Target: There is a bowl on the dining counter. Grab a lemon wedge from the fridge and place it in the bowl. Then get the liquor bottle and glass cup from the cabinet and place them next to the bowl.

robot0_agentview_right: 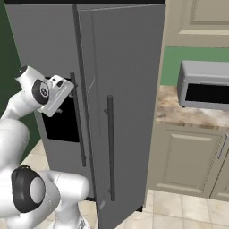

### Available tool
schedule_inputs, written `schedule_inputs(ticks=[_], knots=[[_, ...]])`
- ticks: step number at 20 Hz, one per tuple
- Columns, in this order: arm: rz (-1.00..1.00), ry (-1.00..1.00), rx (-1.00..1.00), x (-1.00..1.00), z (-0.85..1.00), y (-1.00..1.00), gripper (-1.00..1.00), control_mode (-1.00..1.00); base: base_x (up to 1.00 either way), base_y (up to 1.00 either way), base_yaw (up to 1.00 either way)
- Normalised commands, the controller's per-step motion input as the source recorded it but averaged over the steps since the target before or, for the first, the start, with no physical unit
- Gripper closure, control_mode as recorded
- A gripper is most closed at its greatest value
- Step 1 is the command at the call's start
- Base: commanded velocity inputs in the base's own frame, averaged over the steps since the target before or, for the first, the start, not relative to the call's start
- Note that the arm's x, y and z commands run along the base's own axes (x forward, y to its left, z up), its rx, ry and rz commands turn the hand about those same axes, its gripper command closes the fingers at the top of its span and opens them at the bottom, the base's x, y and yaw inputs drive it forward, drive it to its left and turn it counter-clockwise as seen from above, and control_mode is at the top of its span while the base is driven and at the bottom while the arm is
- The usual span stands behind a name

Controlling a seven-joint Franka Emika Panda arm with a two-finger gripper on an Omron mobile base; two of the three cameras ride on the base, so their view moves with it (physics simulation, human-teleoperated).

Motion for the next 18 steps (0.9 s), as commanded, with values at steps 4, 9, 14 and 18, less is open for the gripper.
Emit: schedule_inputs(ticks=[4, 9, 14, 18], knots=[[0.00, 0.00, 0.00, 0.00, -0.01, -0.52, -1.00, -1.00, 0.00, 0.00, 0.00], [0.00, 0.00, 0.00, -0.02, 0.00, -0.55, -1.00, -1.00, 0.00, 0.00, 0.00], [0.00, -0.01, 0.00, -0.22, 0.00, -0.56, -1.00, -1.00, 0.00, 0.00, 0.00], [0.00, -0.02, 0.00, -0.36, 0.00, -0.56, -1.00, -1.00, 0.00, 0.00, 0.00]])
